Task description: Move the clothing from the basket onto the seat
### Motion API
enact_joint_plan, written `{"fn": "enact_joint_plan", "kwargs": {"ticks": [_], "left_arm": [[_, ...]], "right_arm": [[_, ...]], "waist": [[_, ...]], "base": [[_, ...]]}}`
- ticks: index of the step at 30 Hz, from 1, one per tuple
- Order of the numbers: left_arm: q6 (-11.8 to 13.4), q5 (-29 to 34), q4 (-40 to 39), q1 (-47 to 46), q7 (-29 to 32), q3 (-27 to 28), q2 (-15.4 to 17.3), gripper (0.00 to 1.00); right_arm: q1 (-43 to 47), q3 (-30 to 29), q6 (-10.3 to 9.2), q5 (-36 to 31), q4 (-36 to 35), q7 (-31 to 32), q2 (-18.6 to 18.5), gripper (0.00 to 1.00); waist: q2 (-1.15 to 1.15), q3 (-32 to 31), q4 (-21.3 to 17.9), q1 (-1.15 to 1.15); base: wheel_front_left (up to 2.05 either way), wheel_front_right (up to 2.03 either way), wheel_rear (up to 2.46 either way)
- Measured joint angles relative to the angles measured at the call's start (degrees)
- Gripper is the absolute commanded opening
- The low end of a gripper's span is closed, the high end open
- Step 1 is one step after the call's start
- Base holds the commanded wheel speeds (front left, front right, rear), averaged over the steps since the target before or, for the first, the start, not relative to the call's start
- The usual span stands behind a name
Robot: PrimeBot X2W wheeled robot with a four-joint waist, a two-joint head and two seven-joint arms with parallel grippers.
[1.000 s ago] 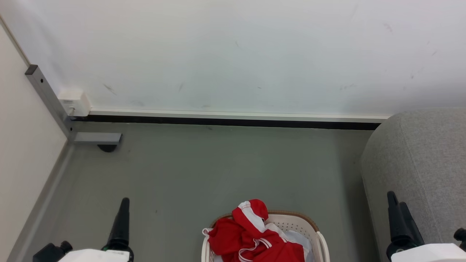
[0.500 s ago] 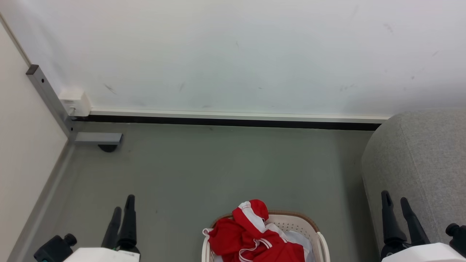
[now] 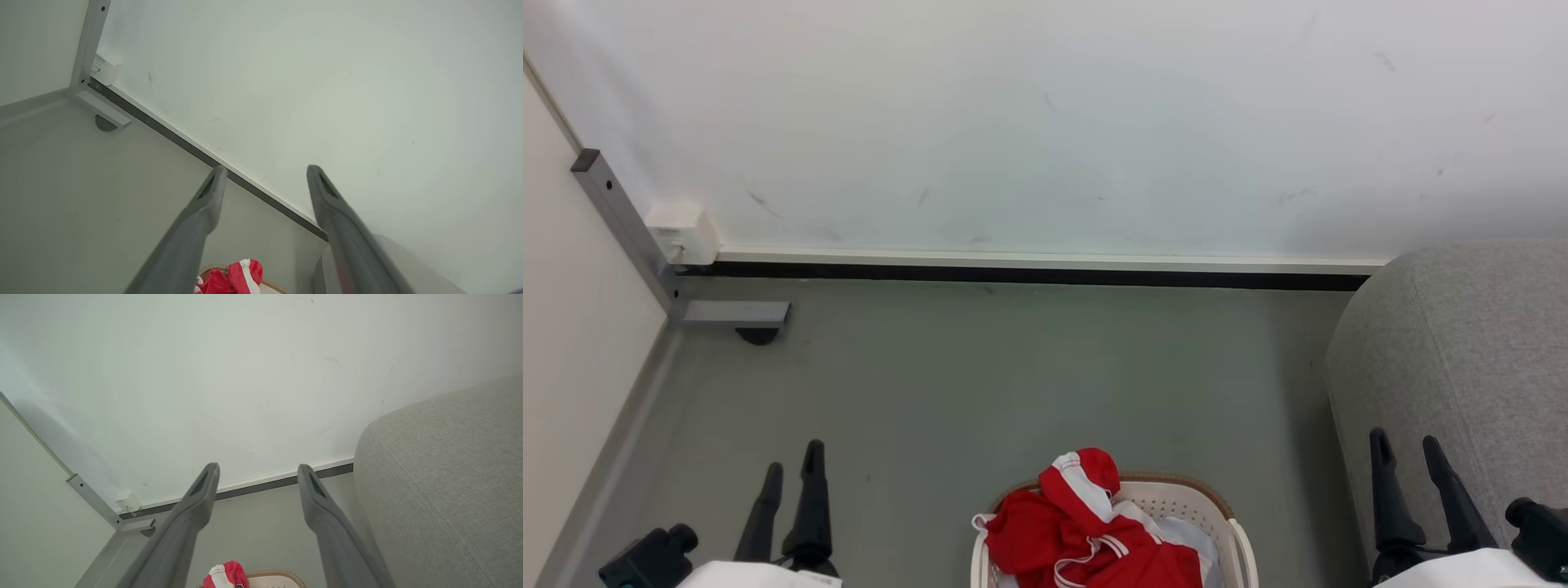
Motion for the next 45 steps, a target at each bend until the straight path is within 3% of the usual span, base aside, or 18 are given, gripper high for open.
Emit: {"fn": "enact_joint_plan", "kwargs": {"ticks": [21,45], "left_arm": [[-0.3,12.9,-0.6,0.6,-3.0,0.5,0.1,1.00],[-1.1,24.6,0.7,1.5,-5.9,1.2,0.2,1.00]], "right_arm": [[0.3,0.2,0.00,-12.3,0.7,-3.0,-0.1,1.00],[1.1,-0.9,0.00,-20.8,1.4,-6.0,-0.1,1.00]], "waist": [[0.00,0.1,-0.8,0.00],[0.00,0.4,-1.3,0.00]], "base": [[0.00,0.00,0.00],[0.00,0.00,0.00]]}}
